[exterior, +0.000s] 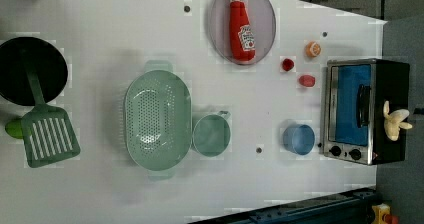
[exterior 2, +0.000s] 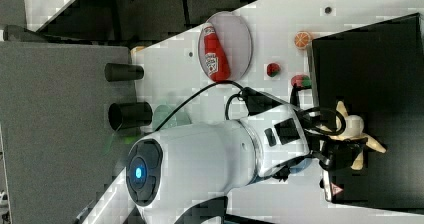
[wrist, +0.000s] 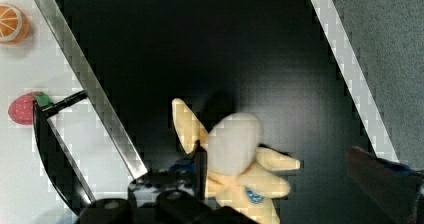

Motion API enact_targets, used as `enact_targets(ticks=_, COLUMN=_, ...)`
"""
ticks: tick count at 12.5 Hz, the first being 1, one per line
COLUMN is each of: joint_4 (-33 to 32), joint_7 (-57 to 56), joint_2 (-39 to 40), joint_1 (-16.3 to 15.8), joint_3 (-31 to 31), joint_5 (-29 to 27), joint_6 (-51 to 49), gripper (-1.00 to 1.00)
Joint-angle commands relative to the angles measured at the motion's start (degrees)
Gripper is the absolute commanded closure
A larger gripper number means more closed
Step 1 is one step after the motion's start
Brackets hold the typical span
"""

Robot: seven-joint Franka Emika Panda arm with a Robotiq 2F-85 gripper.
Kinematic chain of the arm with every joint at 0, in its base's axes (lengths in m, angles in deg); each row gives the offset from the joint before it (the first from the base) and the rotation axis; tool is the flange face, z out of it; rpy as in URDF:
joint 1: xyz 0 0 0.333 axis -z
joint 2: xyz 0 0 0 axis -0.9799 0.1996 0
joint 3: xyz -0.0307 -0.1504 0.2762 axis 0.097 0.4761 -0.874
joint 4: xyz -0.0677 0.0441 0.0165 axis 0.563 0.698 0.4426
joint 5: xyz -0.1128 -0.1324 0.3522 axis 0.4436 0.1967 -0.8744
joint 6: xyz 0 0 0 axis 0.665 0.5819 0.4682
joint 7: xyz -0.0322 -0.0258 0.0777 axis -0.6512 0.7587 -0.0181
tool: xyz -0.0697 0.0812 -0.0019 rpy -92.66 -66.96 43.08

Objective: Pick banana from table and place on oven.

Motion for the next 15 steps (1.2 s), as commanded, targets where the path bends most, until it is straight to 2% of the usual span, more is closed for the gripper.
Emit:
enact_targets(ticks=1, joint_4=4.2, joint_7=-3.2, joint_2=-3.1, joint_1=-1.9, joint_3=-0.9, joint_5=-0.6, joint_6=-2.7, gripper=-1.00)
enact_targets(ticks=4, joint_4=8.3, joint_7=2.4, joint_2=-7.9, joint_1=-3.9, joint_3=-3.6, joint_5=0.5, joint_6=-15.3, gripper=-1.00)
enact_targets(ticks=7, joint_4=10.3, joint_7=21.8, joint_2=-13.7, joint_1=-5.6, joint_3=-10.5, joint_5=1.3, joint_6=-27.1, gripper=-1.00)
enact_targets(ticks=9, joint_4=10.1, joint_7=35.0, joint_2=-16.8, joint_1=-5.9, joint_3=-16.8, joint_5=1.4, joint_6=-28.9, gripper=-1.00)
enact_targets(ticks=12, joint_4=8.8, joint_7=48.7, joint_2=-20.1, joint_1=-5.9, joint_3=-25.6, joint_5=1.7, joint_6=-29.8, gripper=-1.00)
enact_targets(ticks=15, joint_4=5.7, joint_7=64.5, joint_2=-23.2, joint_1=-5.9, joint_3=-29.6, joint_5=1.6, joint_6=-33.0, gripper=-1.00)
